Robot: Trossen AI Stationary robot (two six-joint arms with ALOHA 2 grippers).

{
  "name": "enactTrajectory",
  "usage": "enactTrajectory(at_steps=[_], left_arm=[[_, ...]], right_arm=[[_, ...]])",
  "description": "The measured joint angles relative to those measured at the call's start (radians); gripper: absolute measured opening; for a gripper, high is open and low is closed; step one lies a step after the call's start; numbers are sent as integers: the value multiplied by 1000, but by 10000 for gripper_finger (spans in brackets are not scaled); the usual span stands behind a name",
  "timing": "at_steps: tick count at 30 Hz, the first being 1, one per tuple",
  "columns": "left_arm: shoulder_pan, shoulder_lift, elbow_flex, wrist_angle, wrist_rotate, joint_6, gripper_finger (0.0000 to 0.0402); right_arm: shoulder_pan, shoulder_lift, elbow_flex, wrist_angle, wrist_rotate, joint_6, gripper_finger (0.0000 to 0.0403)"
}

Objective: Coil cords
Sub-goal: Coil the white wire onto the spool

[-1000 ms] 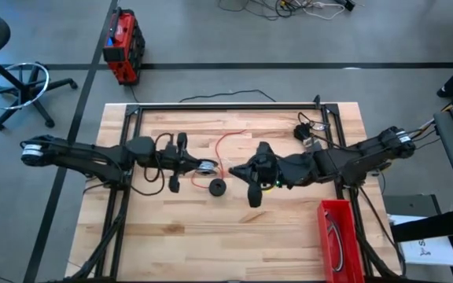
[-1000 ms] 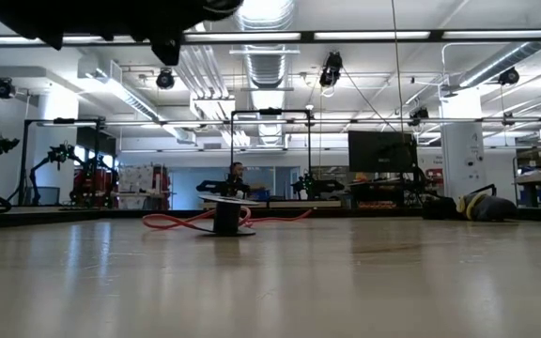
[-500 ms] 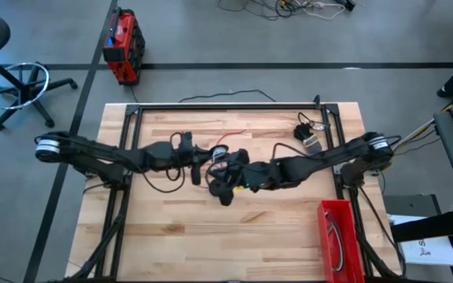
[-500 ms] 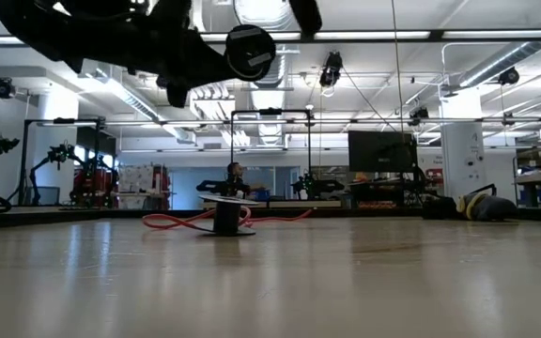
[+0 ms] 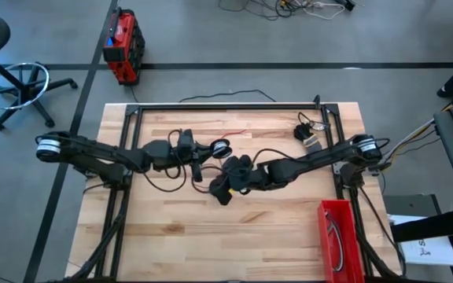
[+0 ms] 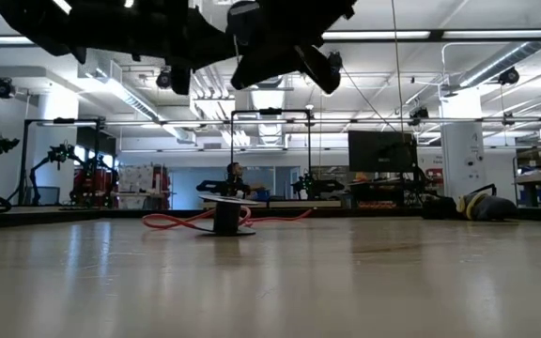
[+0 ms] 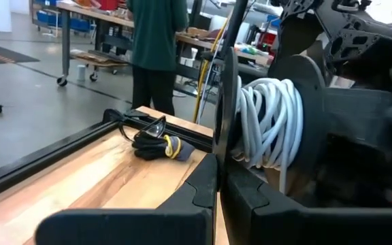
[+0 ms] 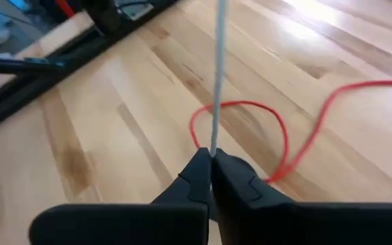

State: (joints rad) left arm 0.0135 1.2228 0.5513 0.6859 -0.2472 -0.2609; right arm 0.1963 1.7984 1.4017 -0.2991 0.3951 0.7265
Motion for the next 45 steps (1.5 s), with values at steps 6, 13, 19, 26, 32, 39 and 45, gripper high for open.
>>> enactTrajectory(at_steps=[6, 13, 19, 26, 32, 39, 45], left_arm=[[0, -94, -6, -95, 61, 32, 0], [0, -174, -6, -280, 270, 248, 0], [0, -160, -5, -372, 282, 353, 0], [-1, -110, -5, -401, 282, 390, 0], [-1, -73, -5, -413, 252, 387, 0], [-1, -47, -5, -374, 210, 337, 0], [-1, -46, -5, -363, 204, 325, 0]], right_arm=[[11, -37, 1, -110, 8, 15, 0], [15, -122, 0, -267, -19, -11, 0], [4, -164, -2, -248, -113, -31, 0], [-26, -171, -2, -207, -170, -31, 0], [-40, -161, -2, -86, -217, -57, 0], [-52, -158, -2, -57, -214, -11, 0], [-58, -157, -3, -24, -212, -12, 0]])
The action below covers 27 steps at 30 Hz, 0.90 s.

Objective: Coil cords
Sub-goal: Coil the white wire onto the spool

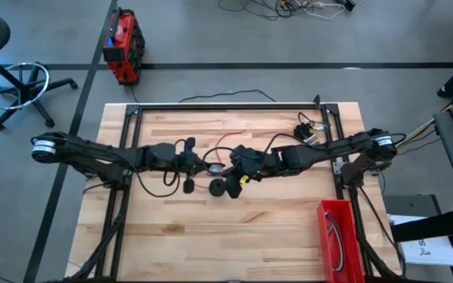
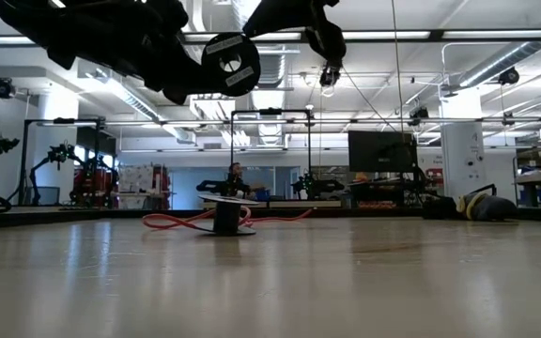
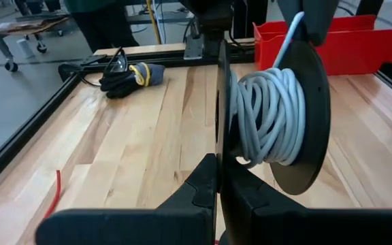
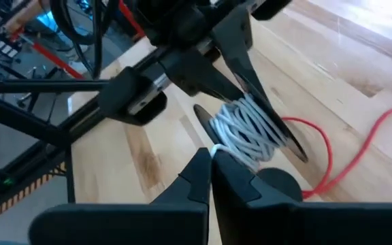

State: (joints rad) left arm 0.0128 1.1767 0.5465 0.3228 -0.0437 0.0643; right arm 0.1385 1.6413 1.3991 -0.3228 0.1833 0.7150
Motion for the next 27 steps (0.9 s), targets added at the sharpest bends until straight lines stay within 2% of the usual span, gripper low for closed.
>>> enactTrajectory(at_steps=[7, 14, 27], left_arm=[[0, 0, 0, 17, -9, -39, 0], [1, 1, -2, 16, -37, -89, 0], [0, 2, -2, 28, -35, -108, 0]], right_arm=[[-8, 36, 0, 76, 4, -14, 0], [-12, 80, 0, 140, 52, -32, 0], [-11, 91, 1, 146, 96, -45, 0]])
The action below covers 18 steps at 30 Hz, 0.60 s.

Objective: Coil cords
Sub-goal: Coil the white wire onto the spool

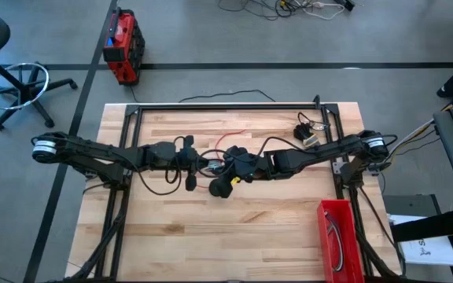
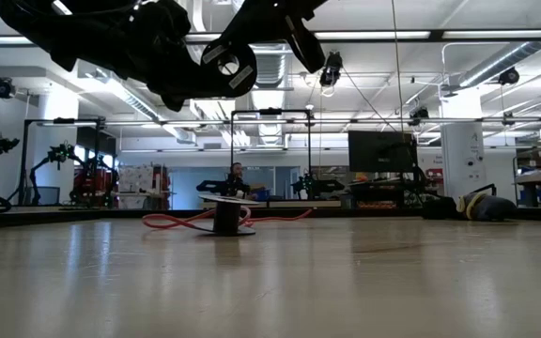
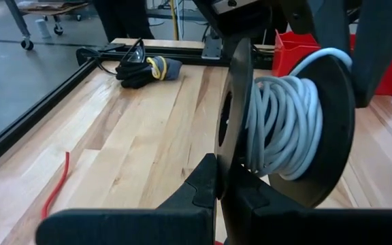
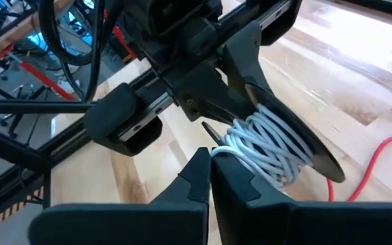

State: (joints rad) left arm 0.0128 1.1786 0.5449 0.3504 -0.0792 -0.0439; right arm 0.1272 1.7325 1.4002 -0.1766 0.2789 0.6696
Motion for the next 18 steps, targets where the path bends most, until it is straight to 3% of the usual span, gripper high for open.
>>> enactTrajectory(at_steps=[18], left_arm=[[-6, 0, 0, 11, 62, -97, 0]], right_arm=[[0, 1, 0, 8, 9, -107, 0]])
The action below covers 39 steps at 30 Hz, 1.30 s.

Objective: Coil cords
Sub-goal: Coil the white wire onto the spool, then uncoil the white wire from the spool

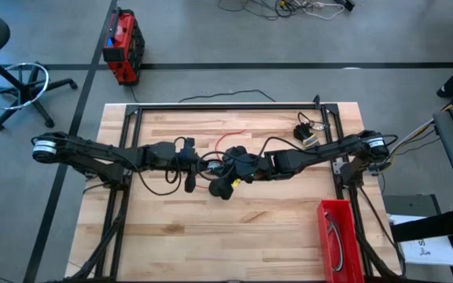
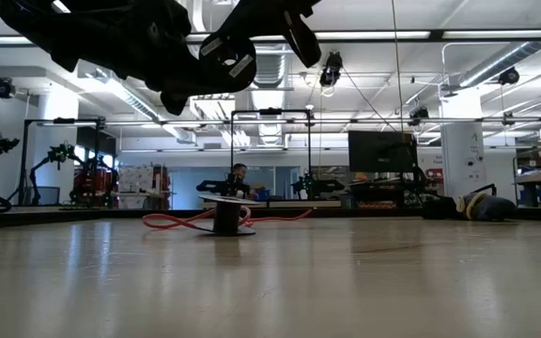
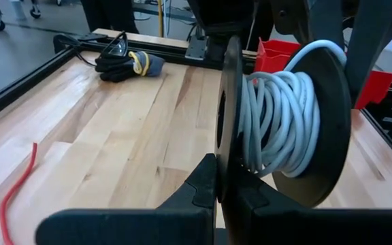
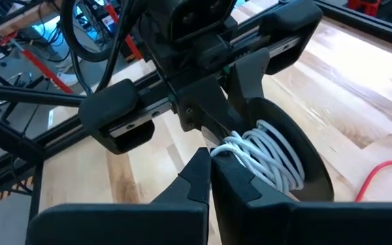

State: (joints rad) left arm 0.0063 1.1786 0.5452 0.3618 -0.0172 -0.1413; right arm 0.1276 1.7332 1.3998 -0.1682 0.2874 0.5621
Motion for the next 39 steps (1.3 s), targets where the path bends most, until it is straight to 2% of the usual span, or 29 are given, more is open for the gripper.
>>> enactTrajectory(at_steps=[11, 17, 24, 30, 34, 39], left_arm=[[-2, 0, 0, -2, 5, 1, 0], [-5, -5, 0, -1, -18, 50, 0], [-5, -47, 0, -21, -19, 52, 0], [-5, -134, -1, -31, -14, 49, 0], [-4, -177, -1, -37, -19, 31, 0], [-4, -192, 0, -23, -56, 27, 0]], right_arm=[[0, 1, -2, 12, -3, 3, 0], [-3, -28, -5, 39, -37, 13, 0], [3, -91, -5, -139, -37, 54, 0], [33, -88, -11, -249, -33, 81, 0], [59, -50, -16, -218, -6, 93, 0], [71, 30, -16, 9, -34, 68, 0]])
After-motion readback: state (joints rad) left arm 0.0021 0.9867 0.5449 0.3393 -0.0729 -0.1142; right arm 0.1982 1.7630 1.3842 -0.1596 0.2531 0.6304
